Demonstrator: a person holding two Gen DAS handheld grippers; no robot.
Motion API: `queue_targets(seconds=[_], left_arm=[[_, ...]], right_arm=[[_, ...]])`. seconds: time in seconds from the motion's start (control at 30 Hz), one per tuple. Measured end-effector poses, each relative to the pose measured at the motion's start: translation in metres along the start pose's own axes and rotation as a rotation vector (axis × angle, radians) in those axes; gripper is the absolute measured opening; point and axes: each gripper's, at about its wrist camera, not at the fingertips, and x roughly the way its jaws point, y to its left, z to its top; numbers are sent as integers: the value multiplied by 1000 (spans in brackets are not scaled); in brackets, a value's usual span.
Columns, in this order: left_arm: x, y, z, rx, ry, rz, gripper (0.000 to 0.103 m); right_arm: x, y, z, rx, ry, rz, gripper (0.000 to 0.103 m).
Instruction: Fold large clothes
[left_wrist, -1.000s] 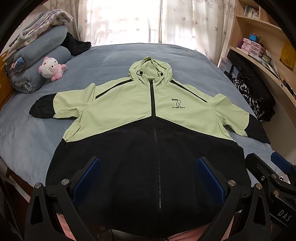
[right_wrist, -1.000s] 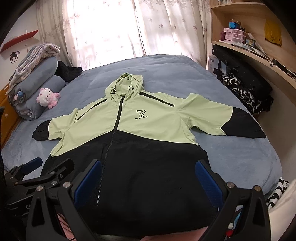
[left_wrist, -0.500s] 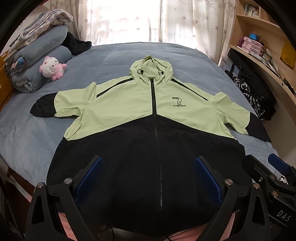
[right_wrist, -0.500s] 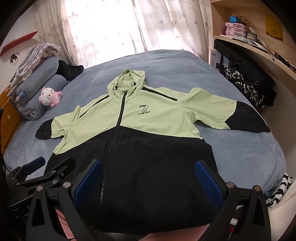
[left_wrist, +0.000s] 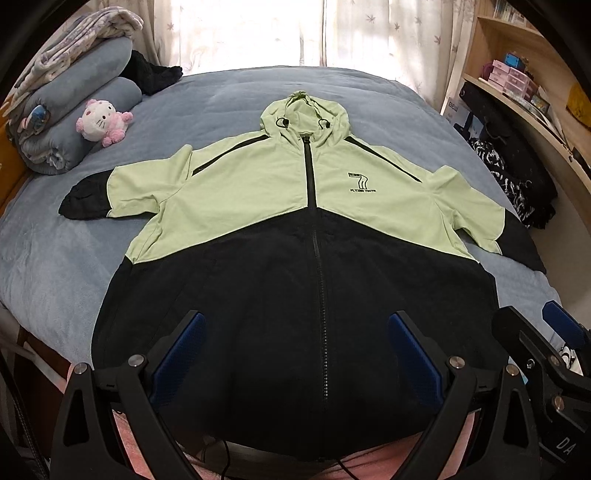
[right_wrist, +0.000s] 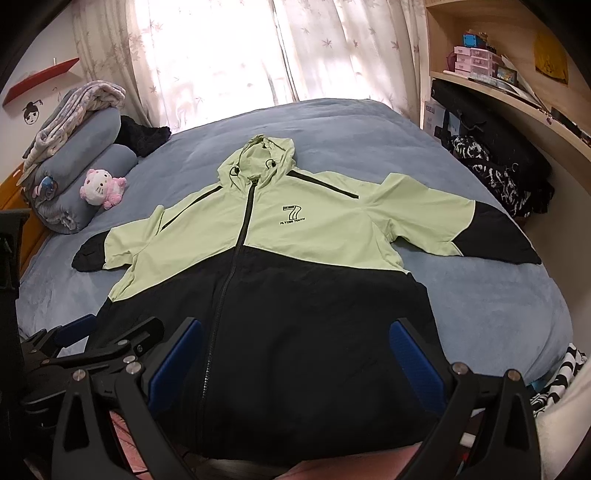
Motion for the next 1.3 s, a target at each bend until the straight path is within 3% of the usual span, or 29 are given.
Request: queue_targets(seconds=[0.63,1.13,1.3], left_arm=[[-18,0,7,28,-40,-31,98],[-39,-25,47,93,-107,-53,98],[-48,-42,74,122,-185,-65,98]], right_arm=[[-18,3,4,-8,-31,-32,101],[-51,-2,43,-61,-149,-76,101],[-67,-19,75,-71,-220,-146,101]])
